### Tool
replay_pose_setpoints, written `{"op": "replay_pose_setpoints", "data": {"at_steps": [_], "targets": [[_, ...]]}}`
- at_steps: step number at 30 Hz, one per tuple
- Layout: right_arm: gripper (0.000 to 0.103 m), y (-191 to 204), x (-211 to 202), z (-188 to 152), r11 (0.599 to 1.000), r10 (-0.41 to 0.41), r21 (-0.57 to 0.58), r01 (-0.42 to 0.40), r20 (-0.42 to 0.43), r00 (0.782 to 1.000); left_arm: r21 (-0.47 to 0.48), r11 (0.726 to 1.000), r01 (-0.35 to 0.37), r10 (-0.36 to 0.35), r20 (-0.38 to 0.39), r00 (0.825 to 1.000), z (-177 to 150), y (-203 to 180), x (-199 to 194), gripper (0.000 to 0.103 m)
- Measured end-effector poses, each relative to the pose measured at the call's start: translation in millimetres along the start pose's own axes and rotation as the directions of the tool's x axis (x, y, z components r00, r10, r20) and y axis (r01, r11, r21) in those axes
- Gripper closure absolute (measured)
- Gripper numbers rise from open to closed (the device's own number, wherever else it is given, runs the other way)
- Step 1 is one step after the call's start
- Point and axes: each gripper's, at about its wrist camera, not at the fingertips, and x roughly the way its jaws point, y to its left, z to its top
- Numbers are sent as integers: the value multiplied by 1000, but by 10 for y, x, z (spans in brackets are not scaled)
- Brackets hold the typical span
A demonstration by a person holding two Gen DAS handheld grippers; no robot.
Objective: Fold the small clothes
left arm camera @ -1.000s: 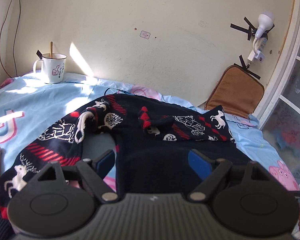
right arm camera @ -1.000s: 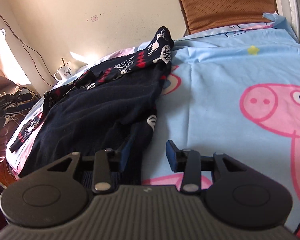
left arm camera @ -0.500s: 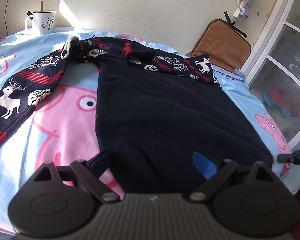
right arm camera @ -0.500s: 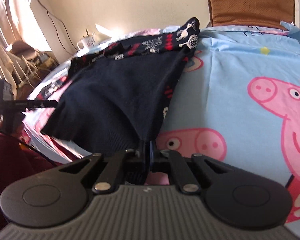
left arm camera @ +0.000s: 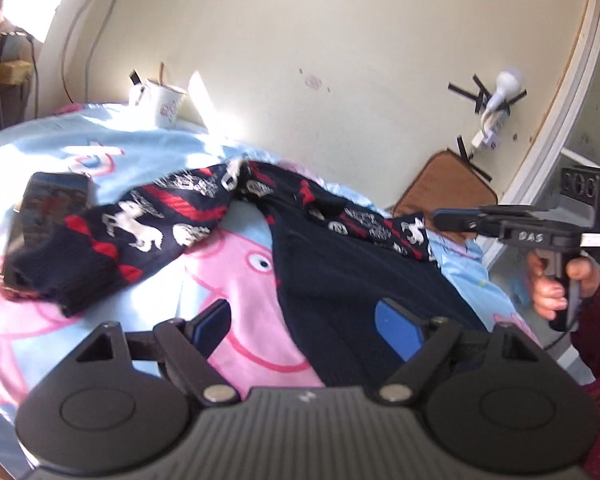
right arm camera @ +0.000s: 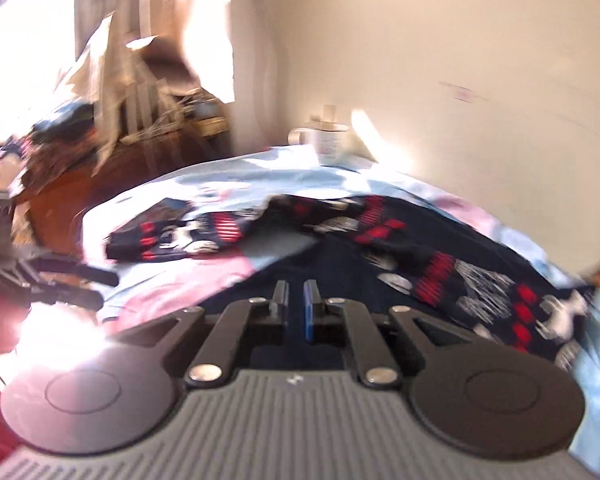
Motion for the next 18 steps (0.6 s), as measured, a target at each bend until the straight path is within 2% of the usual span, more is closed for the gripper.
{"op": "replay_pose_setpoints", "data": {"at_steps": [2,3,6,9,11,13,18], "targets": [[85,418,482,184,979,110,-169,-115,-42,993,-11,999,-36,36,64,997,6,106,-266,18],[80,596,688,215,958,129,-248,-143,-69,989,-19,998,-58,60,91,994,5,152,-384,18],[70,1054,1223,169,862,115,-480,-167,-135,984,-66,987,-148,158,168,973,27,311,-716,18],[68,1291,1512,115,776,118,-596,-208,-186,975,-122,972,-201,223,207,953,65,477,-887,18],[64,1362,1615,100,742,117,-633,-222,-203,972,-146,966,-215,243,220,945,102,574,-943,18],[63,1395,1676,111,729,119,-646,-227,-206,971,-159,963,-217,249,228,941,138,649,-959,18],[58,1438,1844,207,754,145,-616,-228,-182,972,-165,961,-221,255,231,939,199,768,-922,18]]}}
